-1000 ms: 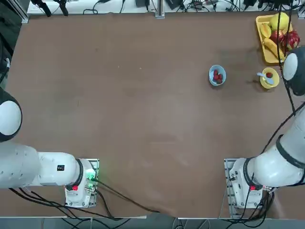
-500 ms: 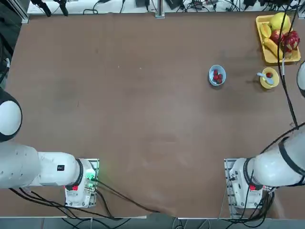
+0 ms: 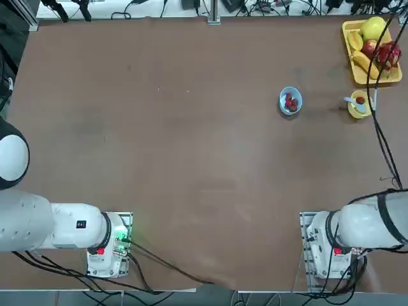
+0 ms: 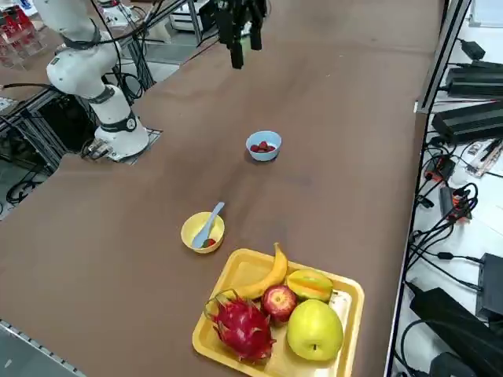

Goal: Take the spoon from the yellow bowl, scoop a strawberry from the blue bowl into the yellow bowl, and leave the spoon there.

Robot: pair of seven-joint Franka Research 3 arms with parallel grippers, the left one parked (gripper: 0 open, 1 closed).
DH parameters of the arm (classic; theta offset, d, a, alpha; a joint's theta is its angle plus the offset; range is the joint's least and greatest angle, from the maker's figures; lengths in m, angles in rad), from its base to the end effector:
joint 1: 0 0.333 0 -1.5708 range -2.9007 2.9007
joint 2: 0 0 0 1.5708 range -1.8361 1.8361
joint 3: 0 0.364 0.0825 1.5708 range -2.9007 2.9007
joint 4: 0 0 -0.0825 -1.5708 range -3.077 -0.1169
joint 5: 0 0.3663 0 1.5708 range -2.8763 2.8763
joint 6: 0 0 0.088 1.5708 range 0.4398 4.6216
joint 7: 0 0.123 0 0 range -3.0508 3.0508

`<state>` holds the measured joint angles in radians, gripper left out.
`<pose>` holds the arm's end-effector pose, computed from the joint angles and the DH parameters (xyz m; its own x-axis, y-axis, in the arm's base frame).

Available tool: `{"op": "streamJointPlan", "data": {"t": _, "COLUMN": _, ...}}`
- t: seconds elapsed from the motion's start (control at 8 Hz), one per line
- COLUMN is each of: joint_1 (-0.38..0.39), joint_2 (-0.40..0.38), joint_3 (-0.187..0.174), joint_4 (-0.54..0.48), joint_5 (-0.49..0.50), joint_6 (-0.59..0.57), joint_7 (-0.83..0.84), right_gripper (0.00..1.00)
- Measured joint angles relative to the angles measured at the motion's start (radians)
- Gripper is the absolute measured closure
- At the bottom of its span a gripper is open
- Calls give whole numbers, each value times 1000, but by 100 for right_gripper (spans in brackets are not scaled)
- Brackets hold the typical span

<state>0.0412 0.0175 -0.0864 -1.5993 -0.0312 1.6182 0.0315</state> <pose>0.5460 -0.0279 0.6383 0.9972 -0.0751 0.0025 -0.0752 -0.9966 0.0326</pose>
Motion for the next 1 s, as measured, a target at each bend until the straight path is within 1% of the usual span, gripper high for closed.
{"op": "streamJointPlan", "data": {"t": 0.12, "joint_1": 0, "joint_2": -45, "joint_3": 5, "joint_4": -37, "joint_5": 0, "joint_6": 2, "joint_7": 0, "right_gripper": 0}}
{"op": "streamJointPlan", "data": {"t": 0.38, "joint_1": 0, "joint_2": -102, "joint_3": 11, "joint_4": -70, "joint_5": 0, "joint_6": 3, "joint_7": 0, "right_gripper": 0}}
{"op": "streamJointPlan", "data": {"t": 0.75, "joint_1": 6, "joint_2": -135, "joint_3": 25, "joint_4": -90, "joint_5": 0, "joint_6": -27, "joint_7": -1, "right_gripper": 0}}
{"op": "streamJointPlan", "data": {"t": 1.0, "joint_1": 33, "joint_2": -140, "joint_3": 24, "joint_4": -104, "joint_5": 0, "joint_6": -26, "joint_7": -2, "right_gripper": 0}}
